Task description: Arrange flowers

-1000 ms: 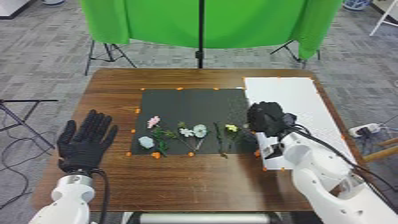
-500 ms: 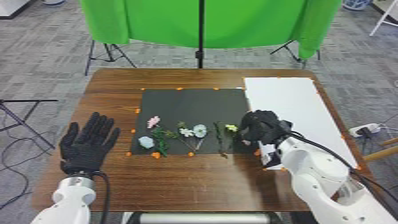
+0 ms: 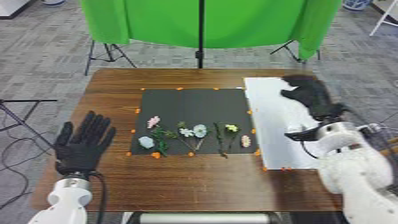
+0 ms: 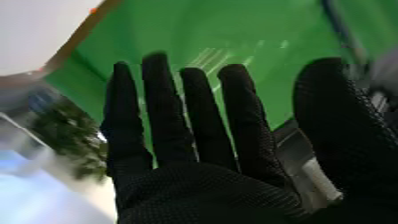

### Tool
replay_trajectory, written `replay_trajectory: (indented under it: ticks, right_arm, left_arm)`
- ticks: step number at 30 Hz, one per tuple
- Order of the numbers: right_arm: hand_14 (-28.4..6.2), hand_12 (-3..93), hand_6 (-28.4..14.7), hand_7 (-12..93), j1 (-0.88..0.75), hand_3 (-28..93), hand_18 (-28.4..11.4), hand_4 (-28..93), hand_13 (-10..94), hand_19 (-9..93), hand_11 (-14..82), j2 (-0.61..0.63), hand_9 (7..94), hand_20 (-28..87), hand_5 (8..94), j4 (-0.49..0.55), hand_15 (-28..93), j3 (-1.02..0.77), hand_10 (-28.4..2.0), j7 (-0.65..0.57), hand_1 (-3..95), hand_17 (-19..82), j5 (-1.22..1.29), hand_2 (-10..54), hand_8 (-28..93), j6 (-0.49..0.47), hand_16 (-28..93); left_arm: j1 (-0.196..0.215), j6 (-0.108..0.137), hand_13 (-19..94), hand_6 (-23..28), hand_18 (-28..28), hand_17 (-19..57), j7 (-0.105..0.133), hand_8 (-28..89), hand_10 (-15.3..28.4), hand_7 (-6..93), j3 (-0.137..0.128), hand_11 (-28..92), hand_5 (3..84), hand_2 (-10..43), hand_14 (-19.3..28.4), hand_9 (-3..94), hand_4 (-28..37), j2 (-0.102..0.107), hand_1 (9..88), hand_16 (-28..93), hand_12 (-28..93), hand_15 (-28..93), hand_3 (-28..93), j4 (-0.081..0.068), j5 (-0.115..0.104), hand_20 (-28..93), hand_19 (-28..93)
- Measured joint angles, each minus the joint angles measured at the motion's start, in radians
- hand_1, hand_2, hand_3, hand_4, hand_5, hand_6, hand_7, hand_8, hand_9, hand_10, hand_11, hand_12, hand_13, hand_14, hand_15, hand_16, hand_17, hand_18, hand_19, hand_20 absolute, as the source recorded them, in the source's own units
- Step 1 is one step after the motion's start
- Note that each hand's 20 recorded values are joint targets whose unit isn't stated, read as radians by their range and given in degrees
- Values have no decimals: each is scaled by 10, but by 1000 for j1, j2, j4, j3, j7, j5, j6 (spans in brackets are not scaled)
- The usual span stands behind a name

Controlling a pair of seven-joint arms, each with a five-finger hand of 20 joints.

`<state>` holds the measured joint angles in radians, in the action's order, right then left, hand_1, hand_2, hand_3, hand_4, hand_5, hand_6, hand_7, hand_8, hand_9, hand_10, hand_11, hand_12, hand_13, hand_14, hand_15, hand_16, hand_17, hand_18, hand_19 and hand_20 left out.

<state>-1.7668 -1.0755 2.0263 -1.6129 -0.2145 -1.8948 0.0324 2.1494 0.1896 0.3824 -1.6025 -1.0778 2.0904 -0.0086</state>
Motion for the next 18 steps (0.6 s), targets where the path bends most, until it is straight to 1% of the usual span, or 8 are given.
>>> replay_trajectory:
  ticks: [2,4,7,9,12,14,18]
  right_arm:
    - [-153,103,-12,101,-20,824,-191,-283,328,400,35,-28,391,197,396,7,90,-74,-142,35,196,134,107,44,-112,-49,183]
    - [-147,97,-11,90,-39,824,-186,-283,310,364,30,-43,376,187,377,11,78,-118,-140,43,173,131,197,49,-108,-79,178]
    - [-129,85,-7,78,-68,826,-164,-283,266,279,20,-59,343,169,344,18,53,-139,-135,50,138,133,318,55,-107,-84,160]
    - [-121,79,-6,74,-91,831,-157,-283,241,251,15,-78,322,167,326,26,37,-140,-132,76,118,122,410,59,-107,-74,150]
    - [-118,76,-7,76,-129,833,-154,-283,230,248,13,-115,310,167,314,46,30,-136,-128,152,111,113,569,63,-107,-54,144]
    - [-117,74,-7,78,-154,834,-155,-283,229,249,15,-133,309,167,313,61,30,-132,-128,192,110,111,673,64,-108,-42,142]
    - [-121,73,-8,82,-190,838,-157,-283,229,254,17,-145,309,168,318,96,32,-135,-127,190,113,108,860,69,-109,-32,140]
  left_arm:
    - [4,-28,286,107,142,-84,-1,-87,159,99,-10,186,469,151,153,384,-283,-1,236,-71,94,321,760,-3,29,117,348]
    - [7,-38,287,104,142,-84,-1,-87,159,92,-19,179,465,150,153,383,-283,-2,235,-70,91,309,759,-3,48,117,347]
    - [9,-41,280,97,140,-81,1,-84,155,71,-27,150,448,165,147,376,-283,-3,211,-62,80,264,743,-3,52,111,333]
    - [9,-47,271,95,139,-80,2,-82,155,59,-32,137,435,170,143,368,-283,-5,198,-58,75,239,740,-5,53,108,325]
    - [9,-62,264,92,137,-78,2,-83,155,54,-38,130,427,170,140,363,-283,-6,192,-58,71,222,742,-10,58,106,317]
    - [9,-68,264,91,136,-77,2,-82,156,53,-41,128,425,170,140,362,-283,-6,191,-56,71,221,745,-12,62,106,315]
    - [7,-74,264,92,136,-77,3,-81,155,53,-44,128,425,167,140,361,-283,-6,192,-53,71,221,748,-12,66,108,314]
